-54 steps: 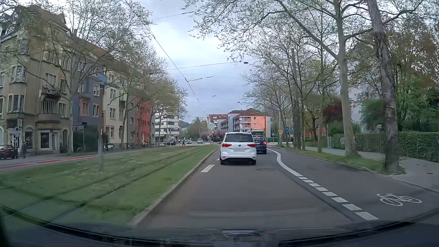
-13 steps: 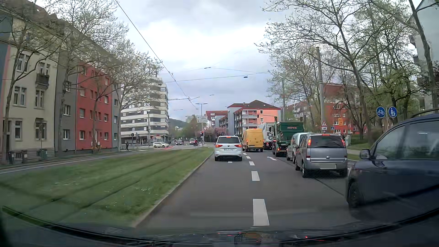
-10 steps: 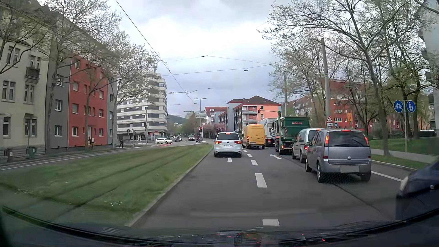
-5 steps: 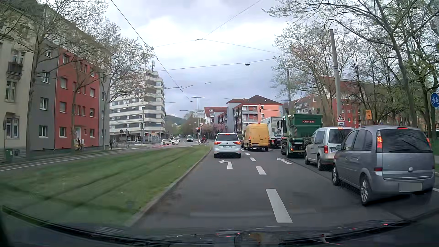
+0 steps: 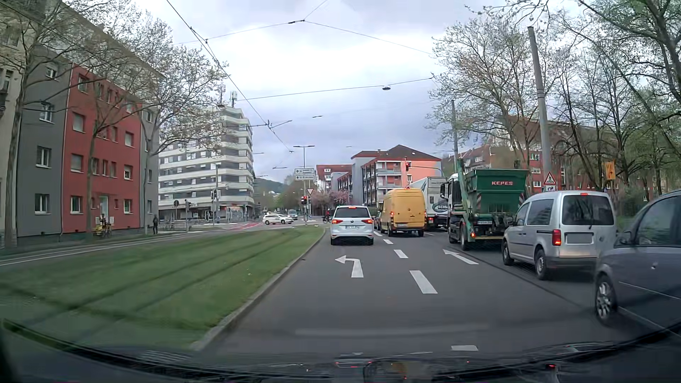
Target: Follow the waypoints while adhering to traffic rules and regulations
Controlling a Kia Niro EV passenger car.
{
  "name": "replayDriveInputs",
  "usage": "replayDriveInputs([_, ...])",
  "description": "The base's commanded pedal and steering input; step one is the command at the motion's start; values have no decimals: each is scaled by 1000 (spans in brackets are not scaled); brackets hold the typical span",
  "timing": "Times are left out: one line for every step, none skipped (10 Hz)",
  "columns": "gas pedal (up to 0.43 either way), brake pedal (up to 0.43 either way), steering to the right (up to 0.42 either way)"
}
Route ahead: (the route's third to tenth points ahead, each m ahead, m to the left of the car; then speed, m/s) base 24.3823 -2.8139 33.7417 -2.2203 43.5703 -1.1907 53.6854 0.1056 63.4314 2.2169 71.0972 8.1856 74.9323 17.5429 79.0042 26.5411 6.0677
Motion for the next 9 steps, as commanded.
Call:
replayDriveInputs([28,0,-3])
replayDriveInputs([20,0,-3])
replayDriveInputs([20,0,-4])
replayDriveInputs([0,0,-5])
replayDriveInputs([0,0,-5])
replayDriveInputs([0,0,-8])
replayDriveInputs([0,0,-8])
replayDriveInputs([0,0,-8])
replayDriveInputs([0,0,-8])
